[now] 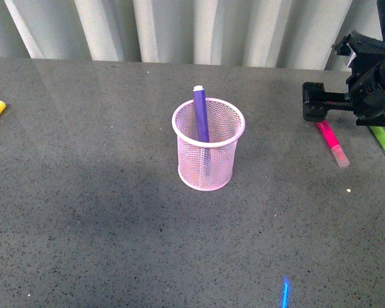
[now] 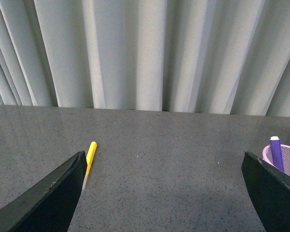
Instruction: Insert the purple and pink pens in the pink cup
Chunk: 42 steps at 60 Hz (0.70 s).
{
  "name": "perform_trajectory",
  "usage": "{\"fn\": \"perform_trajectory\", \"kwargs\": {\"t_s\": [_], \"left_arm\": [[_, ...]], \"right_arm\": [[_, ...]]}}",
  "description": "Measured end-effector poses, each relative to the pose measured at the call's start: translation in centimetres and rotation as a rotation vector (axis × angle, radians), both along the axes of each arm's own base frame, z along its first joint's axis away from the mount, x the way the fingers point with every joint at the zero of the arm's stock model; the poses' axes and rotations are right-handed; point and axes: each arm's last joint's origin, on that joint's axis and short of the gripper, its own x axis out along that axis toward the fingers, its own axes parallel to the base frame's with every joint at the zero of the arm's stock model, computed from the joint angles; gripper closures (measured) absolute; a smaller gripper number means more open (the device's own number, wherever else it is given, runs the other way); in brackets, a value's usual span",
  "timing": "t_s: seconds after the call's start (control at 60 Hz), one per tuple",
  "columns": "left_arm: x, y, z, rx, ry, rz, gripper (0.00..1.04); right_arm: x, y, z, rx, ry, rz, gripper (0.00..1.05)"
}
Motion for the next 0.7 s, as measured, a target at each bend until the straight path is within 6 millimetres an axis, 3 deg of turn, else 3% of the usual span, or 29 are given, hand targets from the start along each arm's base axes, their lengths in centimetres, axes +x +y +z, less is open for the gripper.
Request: {"fn": "perform_trajectory", "kwargs": {"t_s": [0.3, 0.7], "left_arm": [[0.00, 0.00, 0.00, 0.000, 0.000, 0.000, 0.07], [0.00, 0.00, 0.00, 0.000, 0.000, 0.000, 0.07]], "right_arm": [[0.15, 0.20, -0.96, 0.012, 0.018, 0.012, 0.09], [0.34, 0.73, -0.99, 0.071, -0.006, 0.073, 0.66]]}}
